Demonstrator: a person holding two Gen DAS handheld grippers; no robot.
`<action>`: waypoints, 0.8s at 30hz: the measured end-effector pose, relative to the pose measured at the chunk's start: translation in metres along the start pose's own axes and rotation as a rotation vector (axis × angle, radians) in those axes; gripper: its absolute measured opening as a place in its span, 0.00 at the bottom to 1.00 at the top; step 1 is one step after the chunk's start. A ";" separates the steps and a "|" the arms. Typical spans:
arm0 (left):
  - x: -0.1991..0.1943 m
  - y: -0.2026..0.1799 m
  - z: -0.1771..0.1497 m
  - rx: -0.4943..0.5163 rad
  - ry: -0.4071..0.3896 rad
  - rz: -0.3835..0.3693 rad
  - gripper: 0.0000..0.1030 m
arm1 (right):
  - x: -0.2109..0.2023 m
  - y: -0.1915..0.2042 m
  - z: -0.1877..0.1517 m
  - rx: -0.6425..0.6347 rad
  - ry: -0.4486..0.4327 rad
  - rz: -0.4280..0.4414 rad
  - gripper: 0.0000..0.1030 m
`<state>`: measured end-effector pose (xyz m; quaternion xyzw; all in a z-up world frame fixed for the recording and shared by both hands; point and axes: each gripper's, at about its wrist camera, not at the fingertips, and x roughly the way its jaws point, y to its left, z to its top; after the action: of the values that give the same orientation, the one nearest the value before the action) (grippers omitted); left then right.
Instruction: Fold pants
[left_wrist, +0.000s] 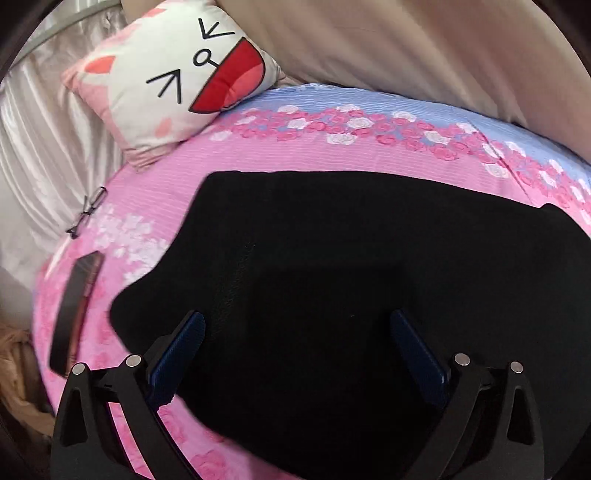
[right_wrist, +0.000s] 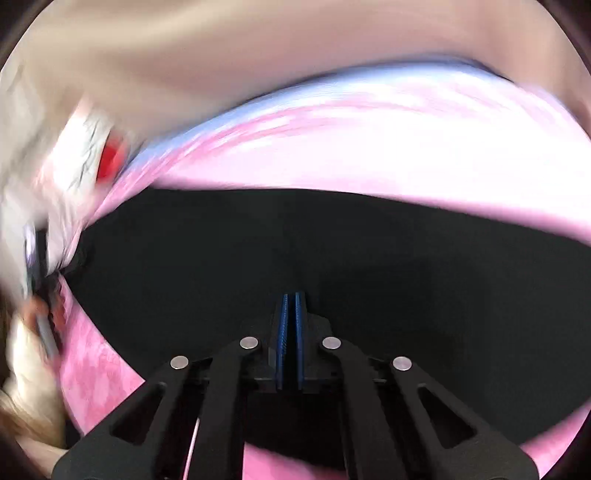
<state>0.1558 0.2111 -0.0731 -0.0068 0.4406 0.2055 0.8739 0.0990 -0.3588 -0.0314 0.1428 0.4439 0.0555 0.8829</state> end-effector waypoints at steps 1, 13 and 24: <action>-0.006 0.000 0.001 -0.009 -0.007 0.037 0.94 | -0.021 -0.033 -0.004 0.043 -0.035 -0.078 0.04; -0.130 -0.171 -0.035 0.218 -0.151 -0.274 0.94 | -0.078 -0.165 -0.010 0.106 -0.112 -0.208 0.44; -0.170 -0.256 -0.065 0.358 -0.170 -0.321 0.94 | -0.095 -0.187 0.007 0.029 -0.147 -0.254 0.09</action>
<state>0.1095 -0.0956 -0.0251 0.0955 0.3879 -0.0176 0.9166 0.0418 -0.5594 -0.0109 0.1018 0.3932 -0.0737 0.9108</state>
